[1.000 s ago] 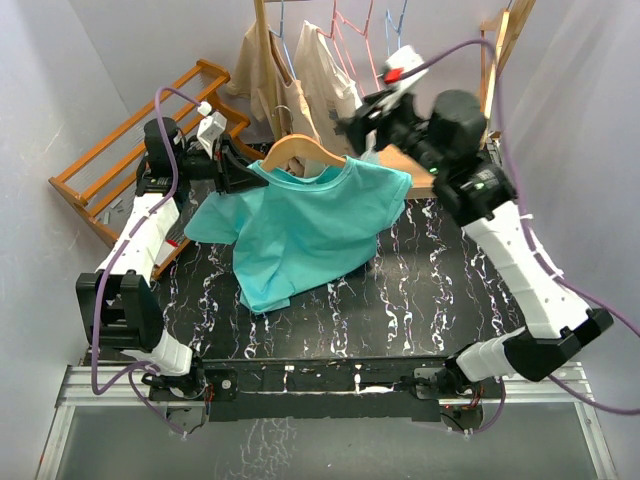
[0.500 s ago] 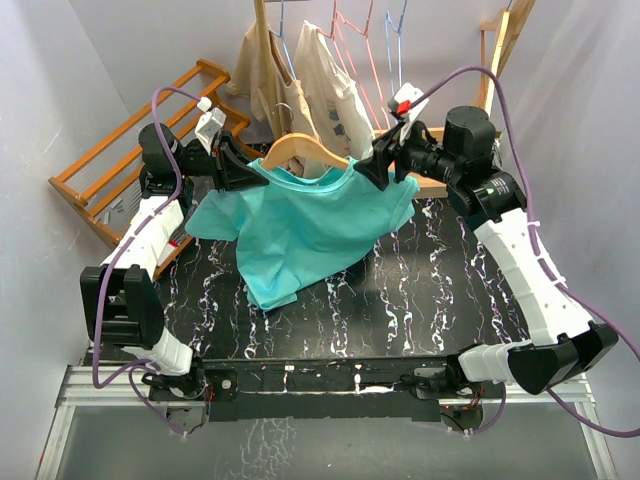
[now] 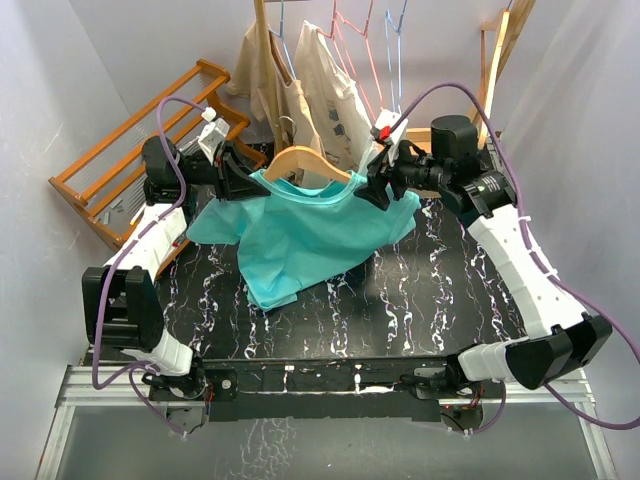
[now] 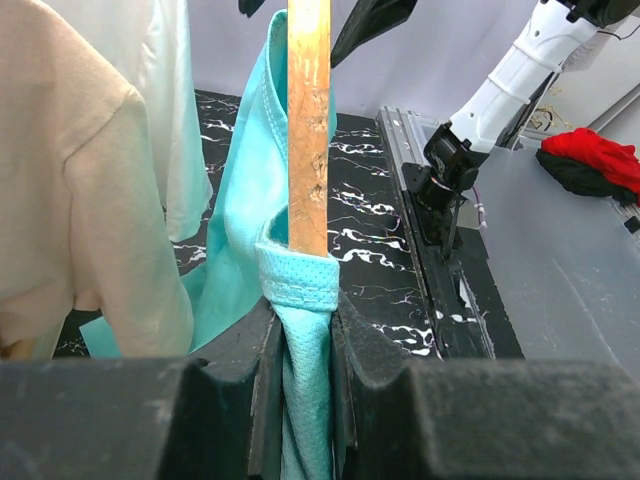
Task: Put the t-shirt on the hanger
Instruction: Pick up the hanger at the center of the board.
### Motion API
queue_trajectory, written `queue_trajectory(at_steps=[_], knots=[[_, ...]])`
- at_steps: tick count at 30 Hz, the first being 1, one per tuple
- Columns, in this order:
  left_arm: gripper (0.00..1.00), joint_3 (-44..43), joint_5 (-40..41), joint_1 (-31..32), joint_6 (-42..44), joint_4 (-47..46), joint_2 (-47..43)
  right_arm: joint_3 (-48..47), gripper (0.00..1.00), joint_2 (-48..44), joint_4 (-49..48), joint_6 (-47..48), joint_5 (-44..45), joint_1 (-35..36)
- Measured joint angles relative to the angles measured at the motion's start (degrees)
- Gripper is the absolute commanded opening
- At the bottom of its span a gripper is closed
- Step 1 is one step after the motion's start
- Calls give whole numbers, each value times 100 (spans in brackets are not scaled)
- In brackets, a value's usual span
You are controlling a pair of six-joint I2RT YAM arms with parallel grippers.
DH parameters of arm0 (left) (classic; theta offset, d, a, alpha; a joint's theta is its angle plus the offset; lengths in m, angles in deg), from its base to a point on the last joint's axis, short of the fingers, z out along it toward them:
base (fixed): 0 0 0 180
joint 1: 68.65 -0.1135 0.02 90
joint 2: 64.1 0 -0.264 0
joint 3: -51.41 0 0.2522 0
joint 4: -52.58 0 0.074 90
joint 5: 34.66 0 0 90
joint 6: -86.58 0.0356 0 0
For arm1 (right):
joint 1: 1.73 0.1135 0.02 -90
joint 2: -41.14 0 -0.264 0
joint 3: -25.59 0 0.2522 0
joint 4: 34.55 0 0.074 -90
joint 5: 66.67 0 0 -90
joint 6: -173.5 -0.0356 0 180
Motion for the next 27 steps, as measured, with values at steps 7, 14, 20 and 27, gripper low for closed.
queue_trajectory(at_steps=[7,14,20,27], knots=[[0,160,-15,11,-1123,-1427,-2,31,66,192,282,332,-413,0],[0,160,-15,37,-1416,-1744,-2,33,18,483,315,498,-866,0],[1,164,-15,-17,-1460,-1919,-13,42,8,468,651,640,-1469,46],[84,35,-11,28,-1825,-2260,35,87,8,295,649,570,-1484,26]])
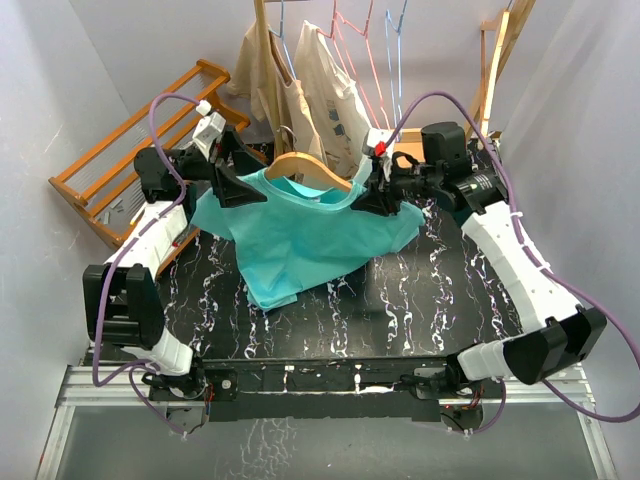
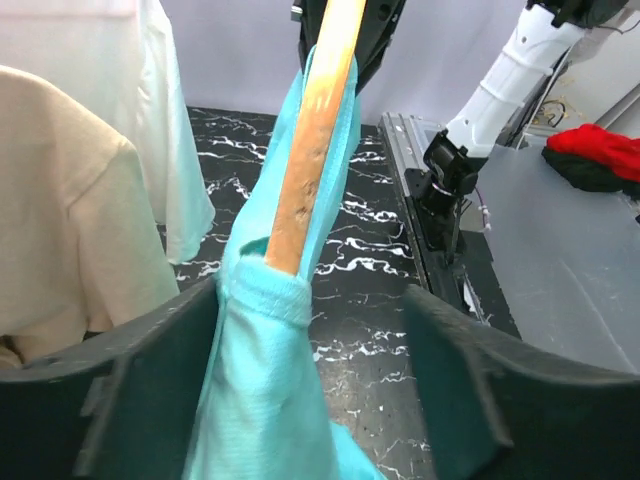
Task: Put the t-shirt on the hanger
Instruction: Pick up the hanger at the center of the board.
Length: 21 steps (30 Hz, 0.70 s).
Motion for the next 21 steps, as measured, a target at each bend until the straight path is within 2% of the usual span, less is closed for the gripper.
queue_trajectory(at_steps=[1,2,8,12,17,21], knots=[[95,-61,0,7,-173,-114,48,22,8,-68,-4,-20,52,0],[97,-127,0,9,-328,-267,114,48,8,-146,-11,-39,105,-7],[97,-492,17,-44,-1003,-739,533,269,8,-673,-52,-142,275,-24],[97,-817,219,-299,-1001,-459,660,317,8,-931,-7,-168,463,-26],[97,-1248,605,-581,-31,852,612,520,8,-1294,2,-254,629,-26],[97,-1537,1102,-619,1690,2898,459,684,8,-1513,2,-369,702,-26]])
